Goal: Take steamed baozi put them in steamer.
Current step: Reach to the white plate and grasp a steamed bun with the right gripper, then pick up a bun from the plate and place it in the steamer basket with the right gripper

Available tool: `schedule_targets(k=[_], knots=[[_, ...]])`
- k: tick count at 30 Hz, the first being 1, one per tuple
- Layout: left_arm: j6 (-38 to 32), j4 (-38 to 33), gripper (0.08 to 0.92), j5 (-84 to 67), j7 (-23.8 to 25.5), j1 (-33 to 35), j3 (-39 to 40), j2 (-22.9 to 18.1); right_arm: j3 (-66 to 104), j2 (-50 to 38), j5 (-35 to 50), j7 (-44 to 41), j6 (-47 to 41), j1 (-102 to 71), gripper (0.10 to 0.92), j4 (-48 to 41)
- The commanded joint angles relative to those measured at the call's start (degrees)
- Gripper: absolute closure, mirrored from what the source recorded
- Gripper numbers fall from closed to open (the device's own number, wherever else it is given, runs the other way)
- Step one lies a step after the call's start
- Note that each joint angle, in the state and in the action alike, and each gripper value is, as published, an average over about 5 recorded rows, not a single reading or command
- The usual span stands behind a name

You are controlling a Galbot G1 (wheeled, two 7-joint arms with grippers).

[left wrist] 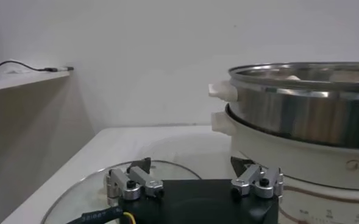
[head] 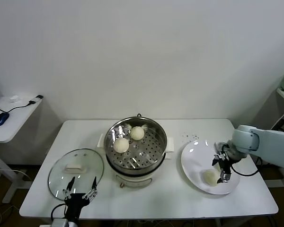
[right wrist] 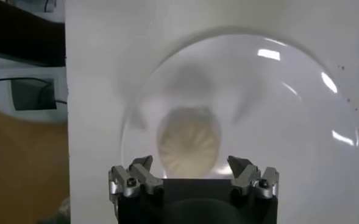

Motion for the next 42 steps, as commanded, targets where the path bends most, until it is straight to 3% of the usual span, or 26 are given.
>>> schedule_targets(k=[1, 6, 14, 23, 29, 33, 42], knots=[[0.0, -0.1, 0.177, 0.1, 0.0, 0.1, 0.0, 0.1, 4.7, 0.2, -2.0, 1.2, -0.5, -6.0, 0.203, -1.5], [-0.1, -0.3, 0.177, 0.1, 0.0, 0.3, 0.0, 0.1, 6.9, 1.2, -1.9, 2.2, -0.7, -7.7, 0.227, -2.0], [0.0, -0.9, 0.177, 0.4, -0.2, 0.9, 0.0, -0.3, 6.0, 1.0, -2.4, 0.5, -0.1, -5.3, 0.418, -1.3], [-0.2, -1.6, 0.177, 0.6, -0.3, 1.6, 0.2, -0.2, -3.4, 2.6, 0.1, -3.8, 2.8, 13.9, 0.44, 1.7], [-0.4, -1.8, 0.177, 0.2, -0.6, 1.8, 0.1, 0.6, -11.6, 12.4, 4.8, -8.4, 8.0, 33.8, 0.44, 3.9], [-0.7, -1.9, 0.177, 0.4, -1.0, 2.1, 0.2, 0.8, -9.2, 21.3, 5.0, -12.7, 15.9, 42.1, 0.44, 3.7], [-0.3, -1.4, 0.177, 1.3, -1.1, 2.1, 0.4, 0.1, 1.6, 38.1, -0.8, -13.7, 34.0, 38.7, 0.438, 3.2]])
